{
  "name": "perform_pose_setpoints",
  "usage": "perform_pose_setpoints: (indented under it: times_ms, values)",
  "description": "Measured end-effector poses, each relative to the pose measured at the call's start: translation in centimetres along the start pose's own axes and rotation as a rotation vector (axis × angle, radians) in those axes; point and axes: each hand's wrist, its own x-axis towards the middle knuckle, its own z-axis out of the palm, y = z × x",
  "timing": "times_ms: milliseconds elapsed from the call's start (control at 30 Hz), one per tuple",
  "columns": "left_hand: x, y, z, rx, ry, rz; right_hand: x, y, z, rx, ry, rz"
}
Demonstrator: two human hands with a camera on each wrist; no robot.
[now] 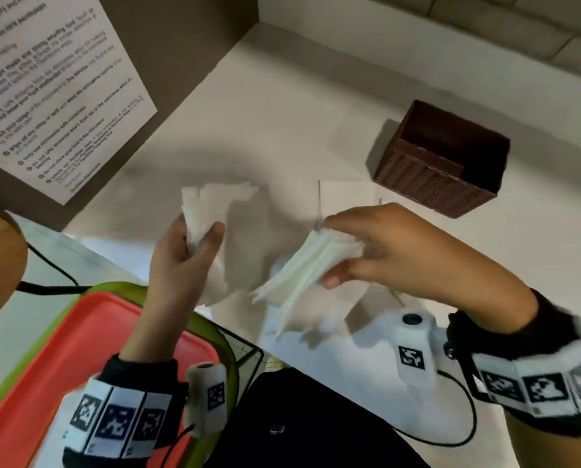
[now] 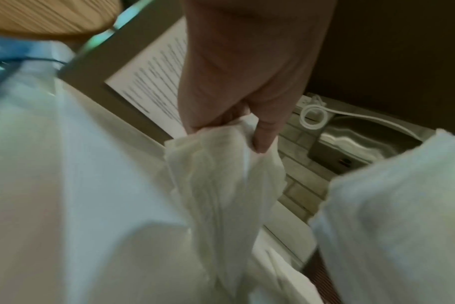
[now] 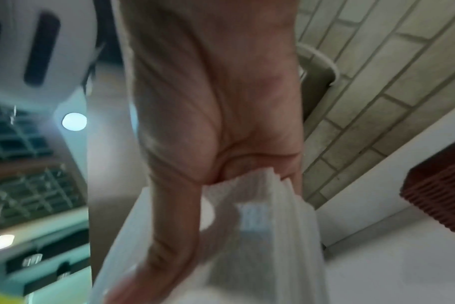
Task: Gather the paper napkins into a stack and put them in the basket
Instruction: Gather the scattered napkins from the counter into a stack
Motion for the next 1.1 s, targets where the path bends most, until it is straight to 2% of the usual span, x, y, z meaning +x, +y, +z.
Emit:
perform_pose_setpoints:
  times_ms: [100,167,233,300,433,467,533,600,667,733,800,867,1033,1100]
  values:
    - [-0.6,1.8,3.6,0.172,-0.252,0.034,-1.9,0.1,0.4,0.167,0.001,0.034]
    - [-1.7,2.5,5.8,0.205,-0.438,0.008,-1.8,1.5,1.5,0.112,0.078,0.101]
    - [-2.6,2.5,7.2,0.193,-0.567,-0.027,-1.8,3.2,2.6,0.042,0.148,0.177]
    - [-3.2,2.6,7.9,0.160,-0.627,-0.069,-2.3,4.5,3.5,0.030,0.214,0.218]
    - [-4.1,2.9,8.3,0.109,-0.661,-0.155,-3.1,5.1,4.6,0.097,0.349,0.267]
    - [-4.3,2.9,8.5,0.097,-0.689,-0.152,-3.0,4.9,5.0,0.110,0.372,0.287]
    - [-4.6,2.7,9.4,0.138,-0.752,-0.057,-2.7,4.4,5.7,0.142,0.406,0.315]
    - [-4.5,2.2,10.0,0.224,-0.741,0.022,-2.5,4.8,6.2,0.196,0.455,0.331]
    - [-4.1,1.9,9.7,0.224,-0.666,-0.017,-3.1,6.8,5.7,0.208,0.574,0.400]
    - [-3.6,1.7,8.7,0.197,-0.578,-0.051,-4.2,10.2,4.4,0.027,0.651,0.607]
    - [-3.2,1.6,7.6,0.132,-0.502,-0.074,-5.4,13.2,3.0,-0.187,0.505,0.906]
    - [-3.0,1.5,6.9,0.081,-0.435,-0.107,-5.9,15.1,2.4,-0.245,0.332,1.034]
    - [-2.7,0.9,5.8,0.042,-0.353,-0.128,-5.7,16.9,1.4,-0.123,0.216,1.005]
    - [-2.8,0.6,5.5,0.036,-0.336,-0.145,-6.4,16.4,0.3,-0.069,0.138,0.915]
